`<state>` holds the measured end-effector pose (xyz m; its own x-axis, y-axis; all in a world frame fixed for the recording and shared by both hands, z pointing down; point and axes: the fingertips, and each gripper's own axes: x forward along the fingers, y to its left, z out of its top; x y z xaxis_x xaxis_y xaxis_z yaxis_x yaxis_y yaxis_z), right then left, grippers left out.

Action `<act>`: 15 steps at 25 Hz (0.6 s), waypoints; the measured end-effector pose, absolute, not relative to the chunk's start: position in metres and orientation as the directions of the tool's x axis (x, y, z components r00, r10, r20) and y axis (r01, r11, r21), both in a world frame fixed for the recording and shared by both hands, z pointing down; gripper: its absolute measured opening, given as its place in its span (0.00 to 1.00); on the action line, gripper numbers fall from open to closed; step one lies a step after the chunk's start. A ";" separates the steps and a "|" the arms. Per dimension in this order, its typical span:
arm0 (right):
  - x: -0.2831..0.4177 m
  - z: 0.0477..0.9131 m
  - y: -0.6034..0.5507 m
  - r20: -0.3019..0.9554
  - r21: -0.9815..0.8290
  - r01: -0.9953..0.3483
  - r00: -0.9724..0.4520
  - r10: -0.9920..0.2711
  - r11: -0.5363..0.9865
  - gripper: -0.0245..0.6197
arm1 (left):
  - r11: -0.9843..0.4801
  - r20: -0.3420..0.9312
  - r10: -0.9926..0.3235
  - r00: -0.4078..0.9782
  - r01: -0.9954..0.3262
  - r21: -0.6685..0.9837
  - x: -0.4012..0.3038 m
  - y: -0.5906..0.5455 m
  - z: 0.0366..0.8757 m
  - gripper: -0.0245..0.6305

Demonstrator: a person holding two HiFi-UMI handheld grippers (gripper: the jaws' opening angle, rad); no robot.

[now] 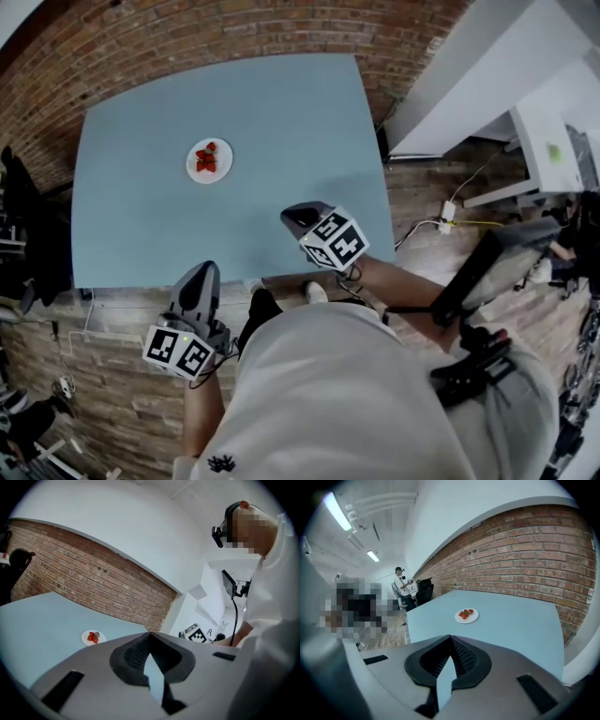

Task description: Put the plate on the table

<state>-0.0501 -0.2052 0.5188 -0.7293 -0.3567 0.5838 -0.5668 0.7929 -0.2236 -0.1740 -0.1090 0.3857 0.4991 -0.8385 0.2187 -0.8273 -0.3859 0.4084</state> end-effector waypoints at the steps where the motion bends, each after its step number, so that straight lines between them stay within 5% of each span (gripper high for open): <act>1: -0.045 0.512 -0.199 0.574 -0.218 -0.557 -0.737 -0.356 0.802 0.05 | -0.380 0.219 -0.842 0.493 -0.831 0.407 -0.169 -0.104 0.386 0.04; 15: 0.012 0.437 -0.138 0.464 -0.120 -0.442 -0.817 -0.343 0.889 0.05 | -0.363 0.228 -0.852 0.472 -0.845 0.393 -0.107 -0.059 0.388 0.04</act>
